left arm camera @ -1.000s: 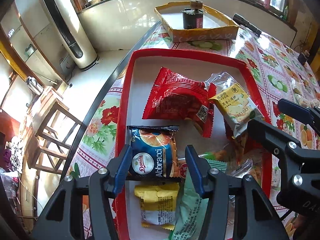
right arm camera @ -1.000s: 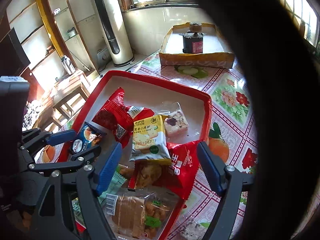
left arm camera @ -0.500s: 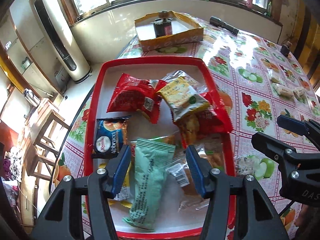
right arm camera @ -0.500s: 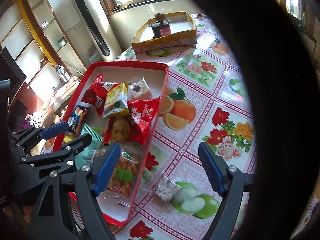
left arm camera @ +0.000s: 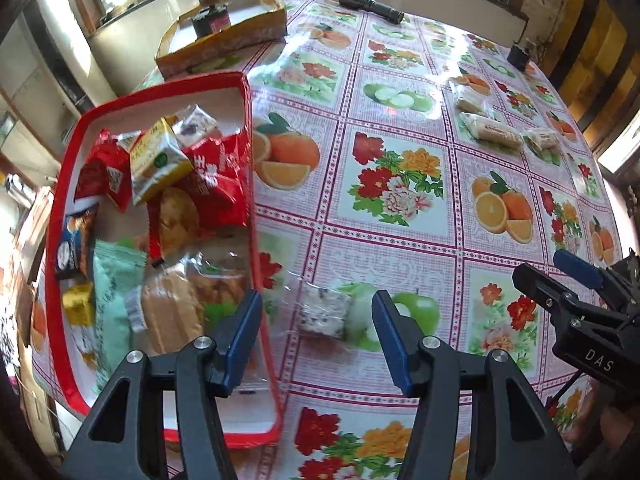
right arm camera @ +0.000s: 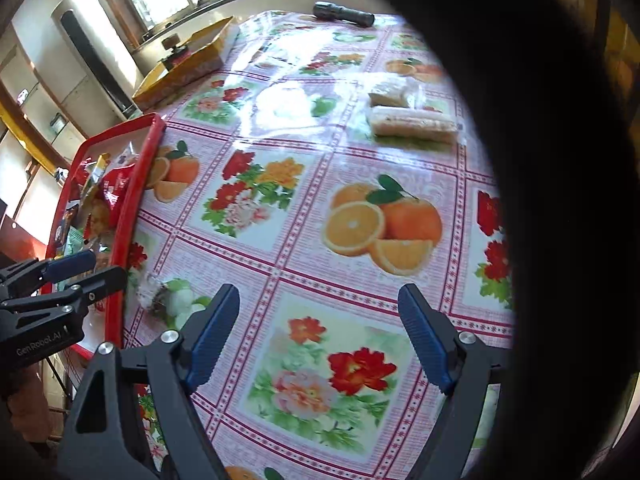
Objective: Organize snacks
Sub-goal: 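Move left gripper to clear speckled cake packet while right gripper approaches wrapped bread bar, then close left gripper on clear cake packet while right gripper grasps wrapped bread bar, then carry cake packet with left gripper while right gripper carries bread bar to tray, then open left gripper over tray while right gripper releases bread bar into it, then move left gripper to another clear cake packet while right gripper approaches second bread bar, then close left gripper on clear cake packet while right gripper grasps second bread bar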
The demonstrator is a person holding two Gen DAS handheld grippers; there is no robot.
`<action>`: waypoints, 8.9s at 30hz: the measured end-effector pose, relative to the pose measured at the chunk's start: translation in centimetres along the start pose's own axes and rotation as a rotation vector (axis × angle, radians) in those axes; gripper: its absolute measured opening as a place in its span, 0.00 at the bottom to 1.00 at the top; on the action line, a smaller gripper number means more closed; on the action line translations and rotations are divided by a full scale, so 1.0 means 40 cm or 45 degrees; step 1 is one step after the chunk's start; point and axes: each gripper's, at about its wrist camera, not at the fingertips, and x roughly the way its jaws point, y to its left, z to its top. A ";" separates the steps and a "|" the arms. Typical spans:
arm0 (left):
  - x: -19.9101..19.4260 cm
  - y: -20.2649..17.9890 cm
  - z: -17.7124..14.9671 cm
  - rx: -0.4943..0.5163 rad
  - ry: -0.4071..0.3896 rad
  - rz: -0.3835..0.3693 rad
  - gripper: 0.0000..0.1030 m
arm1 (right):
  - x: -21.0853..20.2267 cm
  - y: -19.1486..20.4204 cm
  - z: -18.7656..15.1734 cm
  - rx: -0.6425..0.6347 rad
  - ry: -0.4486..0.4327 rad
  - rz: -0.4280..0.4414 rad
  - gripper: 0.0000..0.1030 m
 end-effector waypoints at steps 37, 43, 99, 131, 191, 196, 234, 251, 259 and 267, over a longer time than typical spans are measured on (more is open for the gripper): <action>0.182 -0.089 0.170 -0.189 0.136 0.045 0.58 | 0.260 -0.114 0.369 -0.594 0.120 -0.086 0.85; 0.158 -0.018 0.196 -0.199 0.155 -0.030 0.58 | 0.245 -0.112 0.350 -0.523 0.173 -0.035 0.65; 0.175 -0.120 0.120 -0.307 0.287 -0.184 0.32 | 0.245 -0.073 0.322 -0.390 0.099 -0.105 0.54; -0.008 -0.104 -0.065 0.273 -0.019 -0.256 0.31 | -0.026 -0.018 -0.059 -0.080 0.039 -0.011 0.34; -0.053 0.398 0.018 -0.158 -0.146 0.163 0.47 | 0.061 0.569 0.095 -0.453 0.020 0.312 0.54; -0.072 0.355 0.027 -0.157 -0.178 0.187 0.47 | 0.029 0.524 0.086 -0.409 0.010 0.345 0.57; 0.206 -0.310 0.544 0.042 0.044 -0.011 0.47 | 0.151 -0.464 0.387 0.532 -0.034 -0.238 0.67; 0.342 -0.495 0.577 0.096 0.118 -0.002 0.46 | 0.173 -0.432 0.396 0.187 0.003 -0.242 0.47; 0.329 -0.514 0.526 0.137 0.096 0.019 0.32 | 0.180 -0.399 0.382 0.064 -0.009 -0.317 0.50; 0.291 -0.477 0.419 0.202 0.165 -0.087 0.16 | 0.152 -0.383 0.340 0.087 0.000 -0.279 0.34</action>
